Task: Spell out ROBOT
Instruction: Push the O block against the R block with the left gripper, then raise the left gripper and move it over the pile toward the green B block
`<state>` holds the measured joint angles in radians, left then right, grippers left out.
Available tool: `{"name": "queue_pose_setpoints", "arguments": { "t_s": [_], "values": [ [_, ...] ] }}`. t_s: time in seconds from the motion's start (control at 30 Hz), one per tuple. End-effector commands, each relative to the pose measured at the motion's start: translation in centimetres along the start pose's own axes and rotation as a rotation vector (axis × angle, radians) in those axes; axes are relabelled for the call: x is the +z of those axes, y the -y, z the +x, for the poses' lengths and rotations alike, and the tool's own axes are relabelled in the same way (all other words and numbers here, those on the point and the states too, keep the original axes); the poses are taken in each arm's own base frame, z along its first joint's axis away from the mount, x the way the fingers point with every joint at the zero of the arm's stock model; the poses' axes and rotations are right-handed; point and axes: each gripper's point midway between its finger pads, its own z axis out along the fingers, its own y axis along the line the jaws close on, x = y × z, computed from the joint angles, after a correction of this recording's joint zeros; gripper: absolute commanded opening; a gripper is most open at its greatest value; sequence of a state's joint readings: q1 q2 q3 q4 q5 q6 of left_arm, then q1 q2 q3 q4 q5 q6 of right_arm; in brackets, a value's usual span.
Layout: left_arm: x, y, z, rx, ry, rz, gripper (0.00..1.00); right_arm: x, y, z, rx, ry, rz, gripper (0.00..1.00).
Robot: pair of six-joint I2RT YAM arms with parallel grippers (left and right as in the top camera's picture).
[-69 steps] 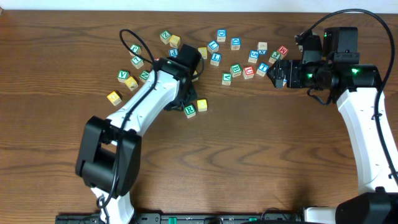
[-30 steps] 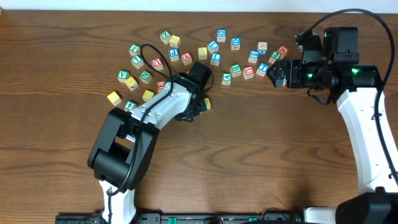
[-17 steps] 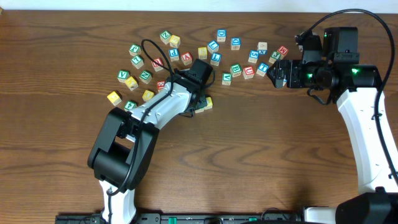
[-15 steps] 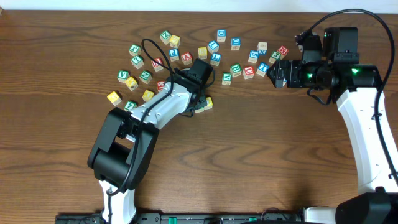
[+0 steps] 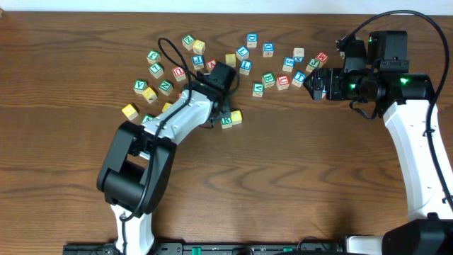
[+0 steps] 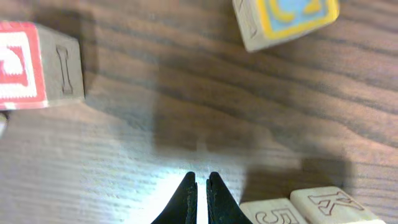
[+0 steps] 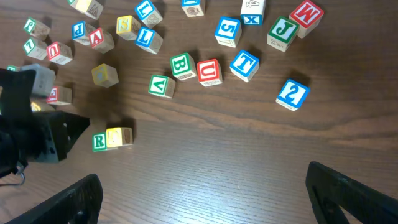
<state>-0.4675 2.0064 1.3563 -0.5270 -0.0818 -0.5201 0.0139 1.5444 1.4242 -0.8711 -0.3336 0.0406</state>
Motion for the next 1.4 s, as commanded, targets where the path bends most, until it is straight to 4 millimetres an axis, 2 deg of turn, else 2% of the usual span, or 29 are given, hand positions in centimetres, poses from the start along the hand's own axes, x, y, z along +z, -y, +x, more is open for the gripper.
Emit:
{"name": "queue_pose_setpoints", "arguments": {
  "t_s": [0.0,0.3,0.73,0.9,1.2,1.37],
  "values": [
    [-1.8,0.4,-2.2,0.059,0.069,0.019,0.08,-0.6,0.2,-0.7,-0.001,0.021,0.0,0.99],
    [-2.0,0.6,-3.7,0.082,0.119,0.041,0.08,-0.6,0.2,-0.7,-0.001,0.021,0.0,0.99],
    [-1.8,-2.4,-6.8,-0.008,0.176,0.034,0.08,-0.6,0.2,-0.7,-0.001,0.021,0.0,0.99],
    [-1.9,-2.3,-7.7,-0.017,0.209,0.048,0.08,-0.6,0.2,-0.7,-0.001,0.021,0.0,0.99],
    [-2.0,-2.2,-7.8,-0.017,0.211,0.052,0.08,-0.6,0.2,-0.7,-0.001,0.021,0.0,0.99],
    [-2.2,-1.2,-7.8,-0.012,0.203,0.099,0.07,-0.6,0.2,-0.7,-0.001,0.021,0.0,0.99]
  ]
}}
